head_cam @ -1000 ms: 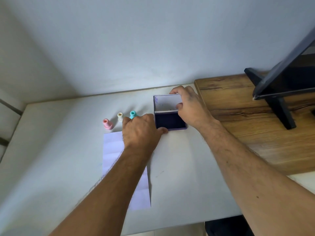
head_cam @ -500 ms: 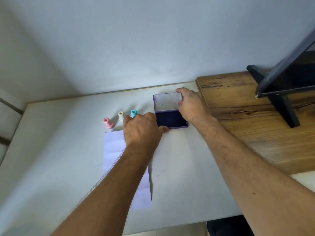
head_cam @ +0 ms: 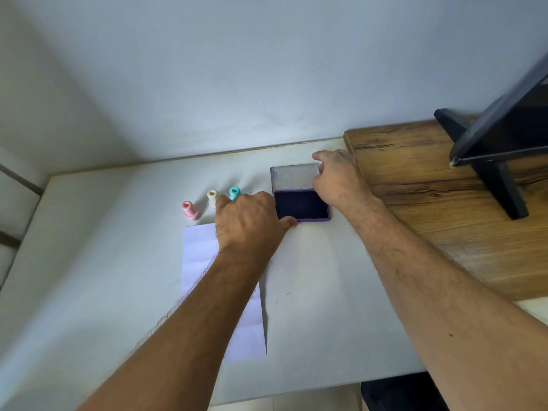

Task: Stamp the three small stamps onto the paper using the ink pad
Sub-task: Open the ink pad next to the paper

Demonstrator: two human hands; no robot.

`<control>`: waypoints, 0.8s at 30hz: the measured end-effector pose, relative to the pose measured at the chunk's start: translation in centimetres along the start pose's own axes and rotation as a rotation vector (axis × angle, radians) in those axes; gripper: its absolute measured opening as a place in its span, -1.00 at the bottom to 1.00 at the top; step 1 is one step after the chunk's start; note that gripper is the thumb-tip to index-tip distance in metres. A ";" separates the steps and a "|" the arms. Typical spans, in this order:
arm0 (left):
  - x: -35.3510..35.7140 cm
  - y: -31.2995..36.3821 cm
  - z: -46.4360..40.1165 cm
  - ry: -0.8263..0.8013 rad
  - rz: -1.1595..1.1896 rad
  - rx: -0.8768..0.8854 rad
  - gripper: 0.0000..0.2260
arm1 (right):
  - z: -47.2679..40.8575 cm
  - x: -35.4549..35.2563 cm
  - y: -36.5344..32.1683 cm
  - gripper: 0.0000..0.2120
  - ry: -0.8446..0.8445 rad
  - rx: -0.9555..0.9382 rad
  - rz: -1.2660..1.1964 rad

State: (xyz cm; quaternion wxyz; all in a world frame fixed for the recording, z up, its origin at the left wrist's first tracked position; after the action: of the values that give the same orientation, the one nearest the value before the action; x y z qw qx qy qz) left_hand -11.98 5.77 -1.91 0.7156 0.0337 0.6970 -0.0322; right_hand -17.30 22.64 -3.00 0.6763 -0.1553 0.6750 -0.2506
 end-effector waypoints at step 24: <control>-1.7 1.6 0.5 0.030 -0.075 0.067 -0.46 | 1.1 -1.3 0.4 -0.56 0.082 0.110 -0.064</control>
State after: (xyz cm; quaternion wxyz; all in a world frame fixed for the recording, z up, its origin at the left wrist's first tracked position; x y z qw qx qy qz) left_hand -11.35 7.27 -0.22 0.7019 0.0321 0.7069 -0.0817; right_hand -16.13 23.51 -2.09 0.6472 -0.1291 0.6820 -0.3151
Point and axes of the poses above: each hand's wrist, its own z-axis away from the middle knuckle, its own x-axis out of the palm, y = z × x, the point moved 7 cm from there along -z, towards the middle knuckle, and after that the axes turned 2 degrees about -y, right-handed, at the moved point
